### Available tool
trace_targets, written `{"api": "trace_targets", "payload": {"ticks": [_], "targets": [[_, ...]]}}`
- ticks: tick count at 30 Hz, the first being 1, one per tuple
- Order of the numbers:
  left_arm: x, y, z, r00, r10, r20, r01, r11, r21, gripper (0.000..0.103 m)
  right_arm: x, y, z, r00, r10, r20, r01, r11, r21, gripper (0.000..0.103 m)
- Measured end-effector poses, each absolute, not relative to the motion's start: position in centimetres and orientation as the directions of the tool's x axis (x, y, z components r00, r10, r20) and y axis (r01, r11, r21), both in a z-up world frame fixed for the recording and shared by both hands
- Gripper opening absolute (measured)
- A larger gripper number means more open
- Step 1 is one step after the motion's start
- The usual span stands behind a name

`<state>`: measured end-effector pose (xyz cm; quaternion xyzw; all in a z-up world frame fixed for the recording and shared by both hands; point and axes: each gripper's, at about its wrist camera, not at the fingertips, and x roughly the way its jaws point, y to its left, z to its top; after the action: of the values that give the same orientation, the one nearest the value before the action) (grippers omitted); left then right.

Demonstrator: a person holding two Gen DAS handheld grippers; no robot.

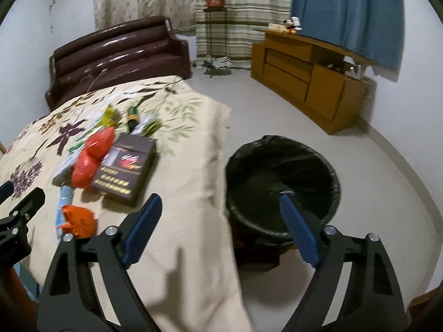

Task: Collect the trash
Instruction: 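Move the right tool down to the orange plastic bag and close on it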

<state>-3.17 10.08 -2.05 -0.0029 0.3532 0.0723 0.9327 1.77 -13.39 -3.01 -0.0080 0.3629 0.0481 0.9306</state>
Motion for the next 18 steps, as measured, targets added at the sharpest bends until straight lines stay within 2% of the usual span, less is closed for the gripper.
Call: {"api": "trace_targets", "payload": {"ticks": [11, 14, 15, 17, 18], "targets": [[-4.4, 14.1, -2.6, 0.718, 0.184, -0.671, -0.204, 0.978, 0.050, 0.095, 0.1, -6.5, -2.8, 0.710, 0.203, -0.674, -0.264, 0.964, 0.012, 0.082], [-4.8, 15.0, -2.9, 0.713, 0.193, -0.674, -0.219, 0.975, 0.048, 0.094, -0.2, -4.9, -3.0, 0.699, 0.224, -0.680, -0.300, 0.954, 0.005, 0.076], [-4.9, 15.2, -3.0, 0.712, 0.193, -0.676, -0.221, 0.974, 0.046, 0.092, -0.2, -4.4, -3.2, 0.693, 0.231, -0.683, -0.310, 0.951, 0.006, 0.076], [-5.0, 15.7, -3.3, 0.705, 0.202, -0.680, -0.233, 0.971, 0.047, 0.075, -0.3, -3.7, -3.5, 0.679, 0.245, -0.692, -0.327, 0.945, 0.013, 0.076], [-5.0, 15.9, -3.4, 0.699, 0.201, -0.686, -0.235, 0.971, 0.045, 0.073, -0.3, -3.4, -3.6, 0.673, 0.250, -0.696, -0.334, 0.942, 0.016, 0.076]]}}
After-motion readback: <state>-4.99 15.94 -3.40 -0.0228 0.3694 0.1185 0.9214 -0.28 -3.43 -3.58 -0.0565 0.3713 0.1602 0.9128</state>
